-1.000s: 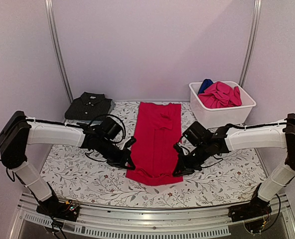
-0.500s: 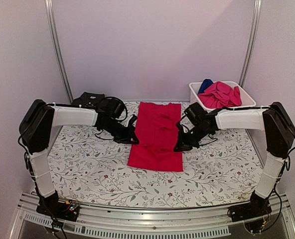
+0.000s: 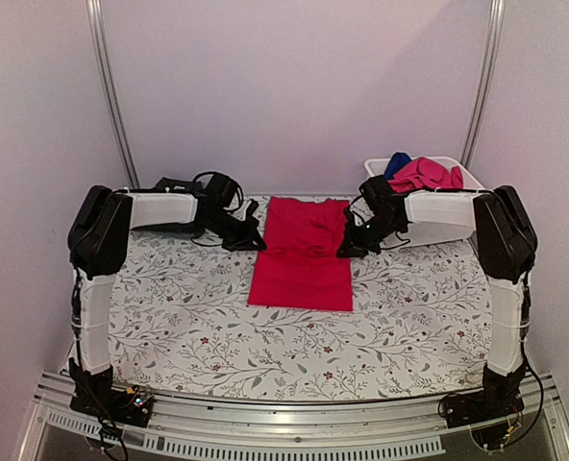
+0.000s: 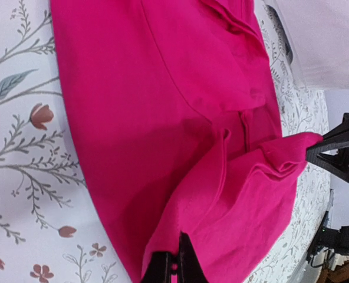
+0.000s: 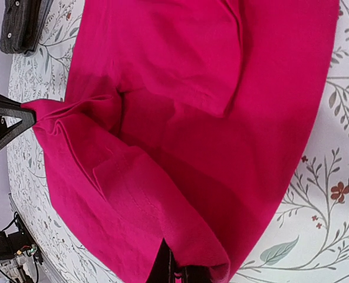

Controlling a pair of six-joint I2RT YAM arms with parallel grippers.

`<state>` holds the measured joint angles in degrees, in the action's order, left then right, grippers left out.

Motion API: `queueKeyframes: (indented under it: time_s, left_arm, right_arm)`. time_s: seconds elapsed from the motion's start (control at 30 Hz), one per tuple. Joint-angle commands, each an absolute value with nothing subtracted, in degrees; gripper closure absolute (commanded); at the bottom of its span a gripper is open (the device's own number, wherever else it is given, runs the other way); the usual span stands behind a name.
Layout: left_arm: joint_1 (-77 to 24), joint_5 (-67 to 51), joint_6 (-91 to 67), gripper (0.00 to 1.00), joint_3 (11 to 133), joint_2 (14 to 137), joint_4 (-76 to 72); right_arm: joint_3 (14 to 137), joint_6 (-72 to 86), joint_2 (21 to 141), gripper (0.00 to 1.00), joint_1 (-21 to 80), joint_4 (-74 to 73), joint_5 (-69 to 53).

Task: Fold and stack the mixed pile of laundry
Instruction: Fold the rectangle-folded T-shirt at the center of the board.

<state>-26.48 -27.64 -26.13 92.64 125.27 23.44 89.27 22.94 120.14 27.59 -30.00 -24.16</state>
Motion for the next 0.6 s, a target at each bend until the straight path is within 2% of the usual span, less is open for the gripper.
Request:
queueKeyframes:
  time_s: [0.0, 0.3, 0.37, 0.4, 0.43, 0.5, 0.57]
  left_arm:
    - [-25.36, -29.88, -26.01, 1.0, 98.64, 129.35, 23.4]
    - [-24.62, -29.56, -25.62, 1.0, 103.29, 134.36, 24.0]
    - [-24.25, -28.97, -25.59, 0.99, 103.44, 134.79, 24.67]
    - [-23.96, -28.77, -25.71, 0.93, 103.45, 134.74, 25.16]
    - [-23.62, -28.96, -25.58, 0.86, 103.51, 134.55, 25.68]
    - [-22.75, -28.59, -25.34, 0.73, 103.31, 133.24, 26.86]
    - [-21.81, -27.77, -24.68, 0.62, 101.42, 129.88, 26.65]
  right_arm:
    - [94.43, 20.49, 123.83, 1.0, 26.59, -31.29, -24.76]
    - [98.7, 20.17, 128.78, 0.99, 25.49, -31.76, -23.5]
    - [99.23, 20.18, 129.48, 0.85, 25.4, -32.05, -23.71]
    - [99.31, 20.21, 129.53, 0.74, 25.44, -32.19, -23.8]
    - [99.24, 20.15, 129.18, 0.67, 25.41, -32.36, -23.59]
    - [99.25, 20.16, 127.84, 0.58, 25.4, -32.91, -23.21]
    - [98.6, 20.05, 125.23, 0.53, 25.41, -33.52, -22.93]
